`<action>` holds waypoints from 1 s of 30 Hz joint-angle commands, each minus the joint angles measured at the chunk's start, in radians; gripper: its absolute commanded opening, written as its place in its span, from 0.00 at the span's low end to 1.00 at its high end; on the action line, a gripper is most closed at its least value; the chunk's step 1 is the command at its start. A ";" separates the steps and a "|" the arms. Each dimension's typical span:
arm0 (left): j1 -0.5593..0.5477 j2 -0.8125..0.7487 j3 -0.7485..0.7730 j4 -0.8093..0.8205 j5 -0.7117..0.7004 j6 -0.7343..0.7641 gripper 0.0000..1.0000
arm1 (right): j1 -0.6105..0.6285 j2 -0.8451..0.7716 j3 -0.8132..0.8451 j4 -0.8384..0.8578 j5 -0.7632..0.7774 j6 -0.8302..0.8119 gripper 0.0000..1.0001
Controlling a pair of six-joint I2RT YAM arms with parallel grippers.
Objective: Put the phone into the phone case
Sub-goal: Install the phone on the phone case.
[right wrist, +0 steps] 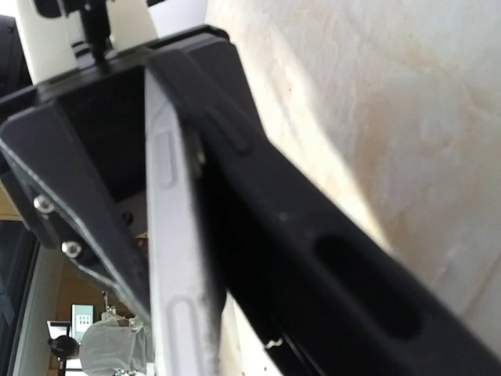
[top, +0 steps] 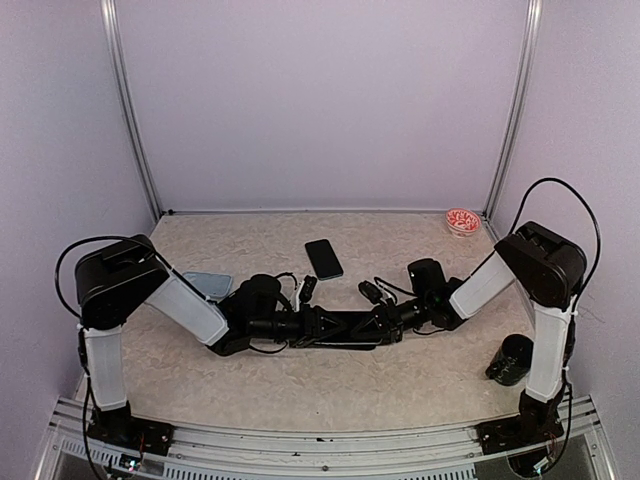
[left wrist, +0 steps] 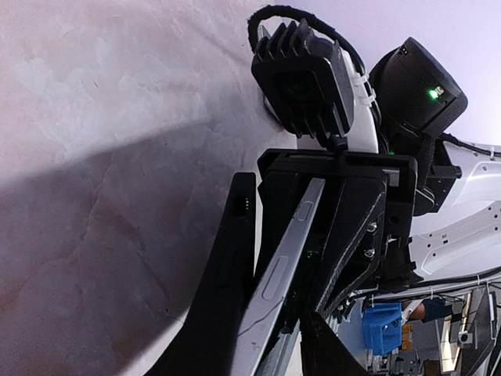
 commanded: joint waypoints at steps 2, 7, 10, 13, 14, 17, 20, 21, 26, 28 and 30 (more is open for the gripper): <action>-0.013 -0.030 0.007 0.158 0.043 0.008 0.36 | 0.014 -0.056 0.043 -0.188 0.086 -0.091 0.22; -0.010 -0.039 0.003 0.158 0.042 0.010 0.34 | 0.010 -0.086 0.069 -0.334 0.120 -0.169 0.23; -0.009 -0.047 0.001 0.158 0.041 0.013 0.33 | 0.005 -0.091 0.080 -0.388 0.133 -0.202 0.25; -0.008 -0.054 -0.001 0.155 0.041 0.016 0.33 | 0.002 -0.096 0.083 -0.416 0.136 -0.222 0.27; -0.008 -0.056 -0.002 0.155 0.041 0.016 0.32 | 0.001 -0.096 0.084 -0.419 0.136 -0.225 0.27; -0.006 -0.062 -0.006 0.157 0.036 0.017 0.31 | -0.001 -0.104 0.087 -0.431 0.135 -0.230 0.29; -0.005 -0.064 -0.009 0.157 0.036 0.016 0.30 | -0.001 -0.113 0.094 -0.454 0.137 -0.243 0.30; -0.004 -0.064 -0.009 0.157 0.036 0.017 0.30 | -0.003 -0.116 0.097 -0.465 0.139 -0.249 0.31; -0.005 -0.069 -0.010 0.157 0.036 0.018 0.30 | -0.010 -0.119 0.096 -0.491 0.137 -0.259 0.31; -0.003 -0.070 -0.011 0.157 0.035 0.017 0.30 | -0.015 -0.121 0.094 -0.497 0.137 -0.262 0.32; -0.002 -0.073 -0.012 0.157 0.035 0.017 0.30 | -0.019 -0.122 0.092 -0.504 0.136 -0.263 0.32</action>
